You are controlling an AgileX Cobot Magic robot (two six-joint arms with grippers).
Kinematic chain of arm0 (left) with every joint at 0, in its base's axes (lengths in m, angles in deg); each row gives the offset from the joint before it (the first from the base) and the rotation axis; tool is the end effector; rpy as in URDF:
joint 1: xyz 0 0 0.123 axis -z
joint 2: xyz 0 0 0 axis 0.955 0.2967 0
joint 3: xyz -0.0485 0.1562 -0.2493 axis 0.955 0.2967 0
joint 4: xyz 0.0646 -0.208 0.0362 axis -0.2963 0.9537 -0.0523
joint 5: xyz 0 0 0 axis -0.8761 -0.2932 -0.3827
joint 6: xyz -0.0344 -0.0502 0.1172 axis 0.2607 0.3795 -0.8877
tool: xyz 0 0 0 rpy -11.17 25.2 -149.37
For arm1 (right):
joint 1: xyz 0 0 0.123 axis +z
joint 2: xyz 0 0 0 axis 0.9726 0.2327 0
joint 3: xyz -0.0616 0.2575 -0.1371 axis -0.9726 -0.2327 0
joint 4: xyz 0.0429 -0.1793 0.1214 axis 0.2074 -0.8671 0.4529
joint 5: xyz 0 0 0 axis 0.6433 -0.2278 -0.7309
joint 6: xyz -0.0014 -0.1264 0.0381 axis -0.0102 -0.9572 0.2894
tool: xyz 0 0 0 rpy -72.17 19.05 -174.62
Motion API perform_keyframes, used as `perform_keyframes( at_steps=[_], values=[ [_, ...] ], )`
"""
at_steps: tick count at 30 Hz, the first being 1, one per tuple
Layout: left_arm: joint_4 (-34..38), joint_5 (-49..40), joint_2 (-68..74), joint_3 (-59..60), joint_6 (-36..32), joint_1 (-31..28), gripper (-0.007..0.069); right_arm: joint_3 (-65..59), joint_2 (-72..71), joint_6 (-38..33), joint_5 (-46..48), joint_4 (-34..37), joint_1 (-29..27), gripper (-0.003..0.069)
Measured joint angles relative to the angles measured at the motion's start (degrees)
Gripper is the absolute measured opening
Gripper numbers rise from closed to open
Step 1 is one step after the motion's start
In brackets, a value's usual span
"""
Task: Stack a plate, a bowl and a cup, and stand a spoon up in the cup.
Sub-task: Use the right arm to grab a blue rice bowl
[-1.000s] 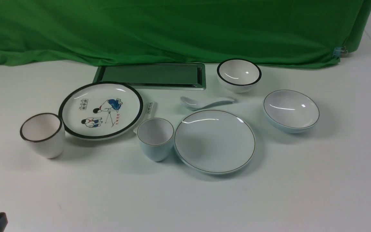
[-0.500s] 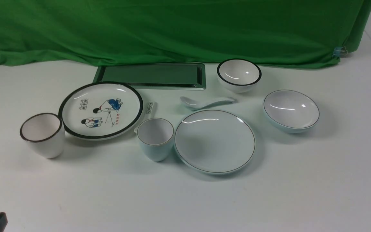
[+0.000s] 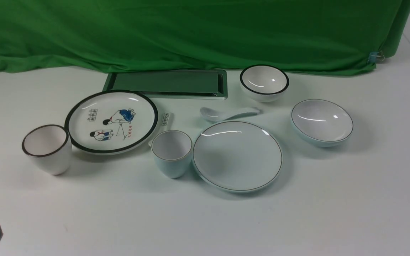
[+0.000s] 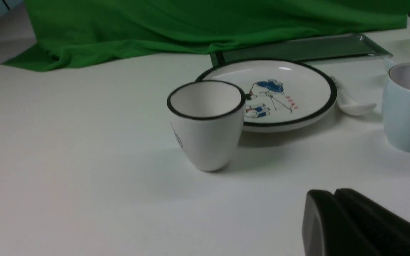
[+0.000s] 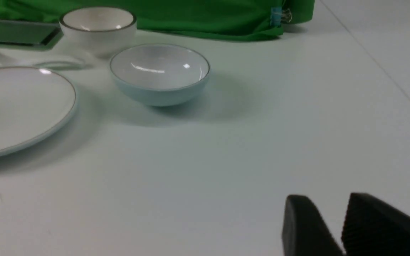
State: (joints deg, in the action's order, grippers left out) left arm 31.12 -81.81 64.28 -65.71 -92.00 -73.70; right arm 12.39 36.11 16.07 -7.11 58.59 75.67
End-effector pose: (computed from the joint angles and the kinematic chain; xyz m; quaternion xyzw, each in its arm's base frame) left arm 0.0524 -0.0029 0.1885 0.0358 0.7458 0.0237 0.6648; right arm 0.0542 0.0006 0.1910 -0.0024 0.7440 -0.0057 0.6682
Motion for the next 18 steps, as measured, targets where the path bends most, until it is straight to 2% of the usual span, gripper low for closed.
perform_keyframes(
  at_steps=[6,7,8,12,16,18],
  values=[
    [-0.06,18.98,0.00,0.00,-0.24,0.00,-0.0029,0.00,0.00,0.36,-18.10,0.00,0.00,0.0234],
    [-0.13,19.76,0.00,0.00,-0.24,0.00,-0.0029,0.00,0.00,0.67,-18.78,0.00,0.00,0.0235],
    [-0.88,25.95,0.00,0.00,-0.24,0.00,-0.0029,0.00,0.00,3.41,-23.94,0.00,0.00,0.0236],
    [-3.36,38.30,0.00,0.00,0.33,0.00,-0.0029,0.00,0.00,12.51,-33.16,0.00,0.00,0.0238],
    [-5.10,47.65,0.00,0.00,10.50,0.00,-0.0029,0.00,0.15,15.70,-37.31,0.00,0.00,0.0232],
    [-5.32,48.40,1.03,-1.60,15.22,0.00,-0.0029,1.27,1.07,14.43,-36.37,0.00,0.00,0.0185]
  ],
)
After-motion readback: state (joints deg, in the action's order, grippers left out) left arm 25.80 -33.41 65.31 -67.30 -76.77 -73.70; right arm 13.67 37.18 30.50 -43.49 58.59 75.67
